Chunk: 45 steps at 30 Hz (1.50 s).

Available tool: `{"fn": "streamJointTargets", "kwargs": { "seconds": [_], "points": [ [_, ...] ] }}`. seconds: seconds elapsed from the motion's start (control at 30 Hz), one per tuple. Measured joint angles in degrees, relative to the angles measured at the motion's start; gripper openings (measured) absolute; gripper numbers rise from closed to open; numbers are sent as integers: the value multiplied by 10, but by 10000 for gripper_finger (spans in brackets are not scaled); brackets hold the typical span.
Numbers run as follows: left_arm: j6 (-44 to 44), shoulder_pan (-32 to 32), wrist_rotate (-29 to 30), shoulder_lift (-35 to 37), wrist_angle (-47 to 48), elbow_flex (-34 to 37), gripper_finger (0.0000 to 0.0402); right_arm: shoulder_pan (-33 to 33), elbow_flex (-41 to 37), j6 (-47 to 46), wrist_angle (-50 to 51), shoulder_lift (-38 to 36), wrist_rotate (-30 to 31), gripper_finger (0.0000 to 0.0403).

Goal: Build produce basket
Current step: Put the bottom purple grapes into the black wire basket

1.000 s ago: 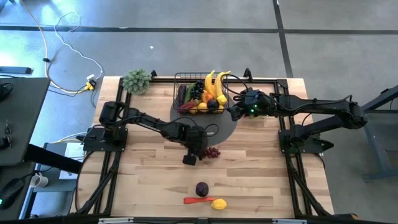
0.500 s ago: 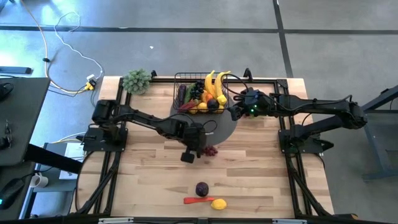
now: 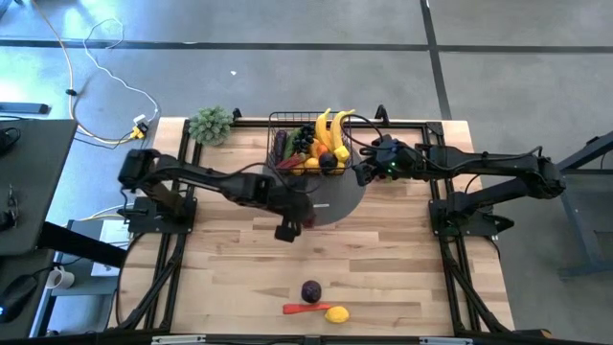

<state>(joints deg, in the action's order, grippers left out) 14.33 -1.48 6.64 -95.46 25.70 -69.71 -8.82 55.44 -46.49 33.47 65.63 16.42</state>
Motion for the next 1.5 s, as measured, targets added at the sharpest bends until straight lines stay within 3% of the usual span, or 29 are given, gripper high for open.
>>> {"fn": "streamJointTargets", "kwargs": {
  "seconds": [0.37,0.57,0.73,1.07,1.2,1.5],
  "points": [
    [57,-25,126,98,-7,0,0,0,0,0,6,0,0,255],
    [116,-81,171,145,-18,0,0,0,0,0,6,0,0,255],
    [157,-156,166,156,-28,0,0,0,0,0,6,0,0,255],
    [158,-297,67,114,-23,0,0,-2,0,4,6,0,23,255],
    [158,-320,28,89,-21,0,0,-3,0,4,6,0,31,255],
    [165,-348,28,41,-17,0,0,-28,0,20,6,0,32,255]
  ]
}}
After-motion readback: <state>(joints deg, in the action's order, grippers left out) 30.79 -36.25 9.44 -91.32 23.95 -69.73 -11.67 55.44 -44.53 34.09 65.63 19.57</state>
